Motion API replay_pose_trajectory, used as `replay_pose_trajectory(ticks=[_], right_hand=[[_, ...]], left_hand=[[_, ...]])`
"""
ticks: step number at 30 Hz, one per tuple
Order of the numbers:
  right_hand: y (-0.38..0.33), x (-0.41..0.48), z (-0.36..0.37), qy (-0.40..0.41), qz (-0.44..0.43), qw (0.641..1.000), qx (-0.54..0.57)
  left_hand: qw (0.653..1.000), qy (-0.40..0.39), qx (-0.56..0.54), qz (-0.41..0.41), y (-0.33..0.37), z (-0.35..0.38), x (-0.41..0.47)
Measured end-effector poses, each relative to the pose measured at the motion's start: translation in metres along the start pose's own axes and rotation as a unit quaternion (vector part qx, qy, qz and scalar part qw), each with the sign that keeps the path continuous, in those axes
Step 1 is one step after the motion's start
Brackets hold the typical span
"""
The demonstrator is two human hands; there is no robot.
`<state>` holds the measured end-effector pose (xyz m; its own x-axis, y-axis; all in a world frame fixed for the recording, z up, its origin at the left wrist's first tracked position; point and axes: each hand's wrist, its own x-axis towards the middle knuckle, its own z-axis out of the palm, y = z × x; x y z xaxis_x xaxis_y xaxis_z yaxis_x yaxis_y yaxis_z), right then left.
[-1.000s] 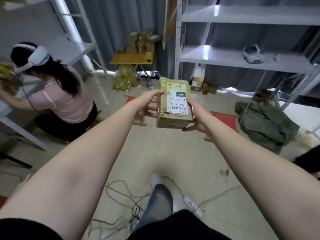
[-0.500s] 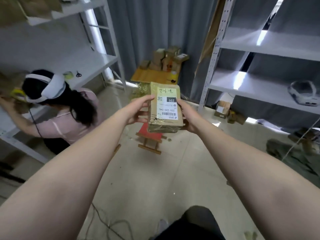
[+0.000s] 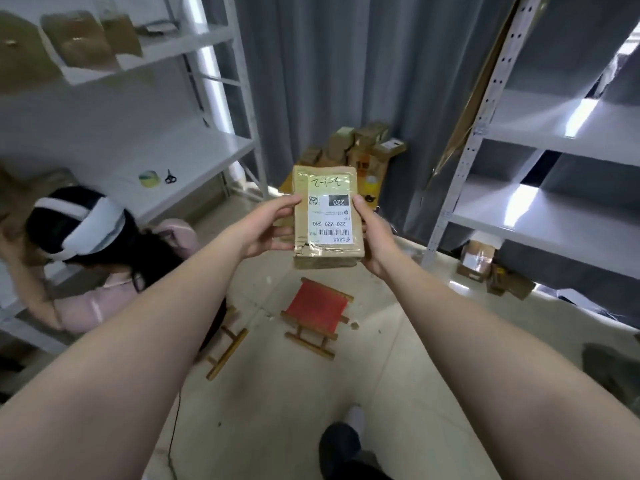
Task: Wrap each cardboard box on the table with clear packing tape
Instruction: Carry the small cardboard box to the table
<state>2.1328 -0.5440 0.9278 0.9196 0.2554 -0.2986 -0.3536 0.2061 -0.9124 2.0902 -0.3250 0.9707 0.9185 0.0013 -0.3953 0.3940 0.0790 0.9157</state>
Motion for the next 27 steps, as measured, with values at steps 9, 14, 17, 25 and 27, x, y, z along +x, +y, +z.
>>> replay_pose_trajectory(ticks=[9,14,17,25,27], right_hand=[[-0.034,0.162,-0.055,0.05,0.008,0.998,0.037],[-0.044,0.226,-0.059,0.027,0.034,0.998,0.051],[-0.052,0.259,-0.052,0.019,0.034,0.997,0.062],[-0.074,0.366,0.003,0.012,0.027,0.999,0.022],[-0.074,0.402,0.021,0.015,0.026,0.999,0.013]], left_hand=[[0.998,-0.032,-0.017,-0.047,0.041,0.03,0.171],[0.997,-0.049,0.014,-0.057,0.062,0.015,0.227],[0.997,-0.041,0.027,-0.06,0.079,-0.001,0.259],[0.997,-0.045,0.053,-0.035,0.117,-0.08,0.366],[0.997,-0.043,0.061,-0.016,0.128,-0.108,0.397]])
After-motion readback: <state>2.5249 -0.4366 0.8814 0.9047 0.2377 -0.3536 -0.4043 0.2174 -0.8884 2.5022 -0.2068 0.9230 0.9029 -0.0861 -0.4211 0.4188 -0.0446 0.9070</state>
